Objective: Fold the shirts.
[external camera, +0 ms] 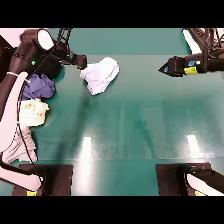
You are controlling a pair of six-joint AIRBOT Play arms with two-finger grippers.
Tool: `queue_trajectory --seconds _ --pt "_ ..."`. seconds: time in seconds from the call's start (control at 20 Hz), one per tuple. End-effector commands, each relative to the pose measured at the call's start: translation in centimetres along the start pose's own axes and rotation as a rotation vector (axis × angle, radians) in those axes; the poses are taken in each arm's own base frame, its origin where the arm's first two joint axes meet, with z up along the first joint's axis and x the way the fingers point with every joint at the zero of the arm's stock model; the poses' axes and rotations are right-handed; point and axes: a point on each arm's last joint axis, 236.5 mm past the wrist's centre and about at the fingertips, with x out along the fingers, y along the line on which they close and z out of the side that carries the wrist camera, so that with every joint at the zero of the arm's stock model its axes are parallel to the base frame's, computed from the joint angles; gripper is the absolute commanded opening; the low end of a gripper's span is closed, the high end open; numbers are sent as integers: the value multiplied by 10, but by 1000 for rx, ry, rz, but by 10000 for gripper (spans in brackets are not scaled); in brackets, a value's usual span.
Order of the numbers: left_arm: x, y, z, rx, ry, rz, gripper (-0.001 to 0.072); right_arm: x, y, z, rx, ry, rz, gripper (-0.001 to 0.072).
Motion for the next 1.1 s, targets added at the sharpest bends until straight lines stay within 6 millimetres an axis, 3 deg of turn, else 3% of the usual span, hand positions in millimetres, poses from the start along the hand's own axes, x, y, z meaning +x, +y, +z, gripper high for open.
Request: queue_trajectory --seconds 0.0,0.1,0.25,0.35,0.4,0.5,0.55,0.6,0.7,0.8,0.9,1.05 --pt "46 46 -2 -108 -26 2 654 0 0 2 1 -7 -1 13" --pt "68 46 -4 -79 -37 -58 654 0 0 2 1 -7 -1 13" --pt "93 22 -13 -57 -26 -180 653 0 0 2 1 -7 -1 13" --pt "104 20 -19 -80 -13 -196 651 0 0 2 1 -7 -1 13" --pt "105 20 -20 -81 -8 -198 550 0 0 2 1 -7 -1 13" --pt "102 15 -19 -85 -3 -216 171 0 0 3 1 -12 -1 13" --pt "97 11 -17 -78 5 -232 29 0 -1 4 1 -16 -2 13" --pt "87 6 -12 -64 10 -251 22 -1 0 5 -1 -20 -2 13" --pt "54 -8 11 -9 -2 -293 21 -8 5 14 -15 -45 0 13" --pt "-3 -29 49 72 -89 -341 21 -23 14 30 -46 -96 1 12" --pt "-86 -73 87 159 -281 -467 21 -47 24 53 -76 -173 2 12" --pt "-219 -135 101 251 -476 -645 21 -86 27 84 -99 -285 -19 13"
